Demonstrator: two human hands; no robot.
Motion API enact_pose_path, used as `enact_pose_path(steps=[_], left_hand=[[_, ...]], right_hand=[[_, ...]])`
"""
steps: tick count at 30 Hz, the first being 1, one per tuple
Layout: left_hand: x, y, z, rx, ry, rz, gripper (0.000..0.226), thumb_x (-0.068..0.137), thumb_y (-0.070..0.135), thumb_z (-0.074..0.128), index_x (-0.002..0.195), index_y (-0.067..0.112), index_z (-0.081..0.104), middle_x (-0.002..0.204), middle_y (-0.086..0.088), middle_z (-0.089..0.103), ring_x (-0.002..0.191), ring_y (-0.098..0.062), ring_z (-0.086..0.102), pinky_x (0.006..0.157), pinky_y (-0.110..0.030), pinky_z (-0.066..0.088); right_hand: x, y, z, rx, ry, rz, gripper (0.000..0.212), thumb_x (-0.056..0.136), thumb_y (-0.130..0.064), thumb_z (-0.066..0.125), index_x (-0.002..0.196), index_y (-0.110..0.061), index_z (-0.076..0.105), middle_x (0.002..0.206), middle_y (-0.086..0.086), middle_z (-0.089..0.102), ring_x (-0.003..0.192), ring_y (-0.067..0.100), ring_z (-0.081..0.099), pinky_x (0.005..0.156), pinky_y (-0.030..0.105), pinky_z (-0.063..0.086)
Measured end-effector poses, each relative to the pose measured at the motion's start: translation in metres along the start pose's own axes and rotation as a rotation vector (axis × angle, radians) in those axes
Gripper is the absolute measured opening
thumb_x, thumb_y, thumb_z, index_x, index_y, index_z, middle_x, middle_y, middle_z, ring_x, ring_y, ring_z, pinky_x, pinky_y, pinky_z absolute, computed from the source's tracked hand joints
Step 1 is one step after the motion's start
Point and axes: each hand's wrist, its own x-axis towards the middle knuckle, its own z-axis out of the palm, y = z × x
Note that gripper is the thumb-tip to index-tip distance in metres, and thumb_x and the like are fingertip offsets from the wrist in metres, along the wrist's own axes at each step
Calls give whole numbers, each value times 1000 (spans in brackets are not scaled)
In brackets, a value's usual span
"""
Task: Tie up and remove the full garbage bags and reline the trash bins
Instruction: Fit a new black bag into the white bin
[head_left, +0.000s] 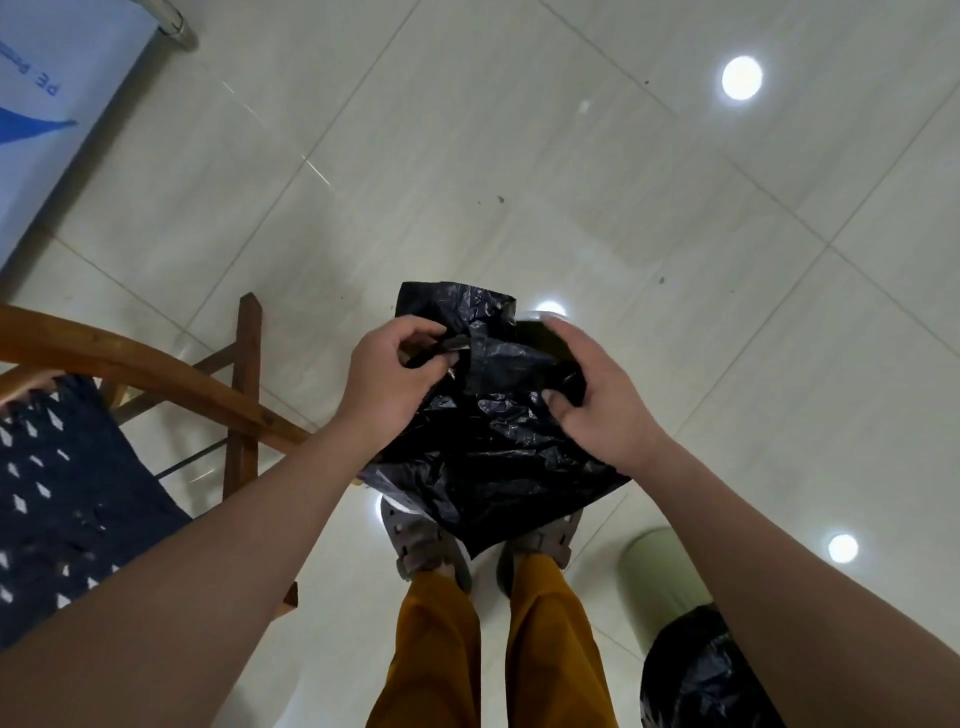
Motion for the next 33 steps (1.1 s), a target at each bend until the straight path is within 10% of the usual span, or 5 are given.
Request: enact_pose_path(steps=[7,11,15,21,33], left_hand=[[-9,-4,-6,-25,25,38,26,82,0,70,86,26,71,85,11,68,74,2,62,70,-9,46],[-9,-5,-14,23,24,31,23,86,1,63,95,19,75,88,9,70,76,4,62,73,-8,46],[-8,-8,-19,46,32,24,21,89,4,63,95,20,75,85,11,71,73,4,63,69,-6,45],[-12,-12,-18,67,-17,29,29,86,6,67,77,33,70,77,17,69,70,-2,63,67,-12,47],[-12,-6,-10,254,187,-63,14,91,20,62,94,22,76,46,10,58,41,-12,58,58,-33,55]], right_hand=[[8,-12,21,-292,-126,-144,94,75,-6,67,151,-36,21,159,-19,13,130,17,31,104,25,30],[27,-25,26,-424,-144,-148,65,85,-6,61,145,-23,44,160,-8,20,126,20,36,106,22,28],[29,-32,32,-375,-229,-25,27,93,-7,54,117,-4,65,110,8,65,104,26,60,85,25,45],[2,-16,33,-219,-507,344,17,97,-25,54,95,-13,67,75,-1,63,70,13,59,57,15,39],[12,0,15,-80,232,76,30,86,1,63,94,-24,47,88,4,61,77,27,60,65,38,53]])
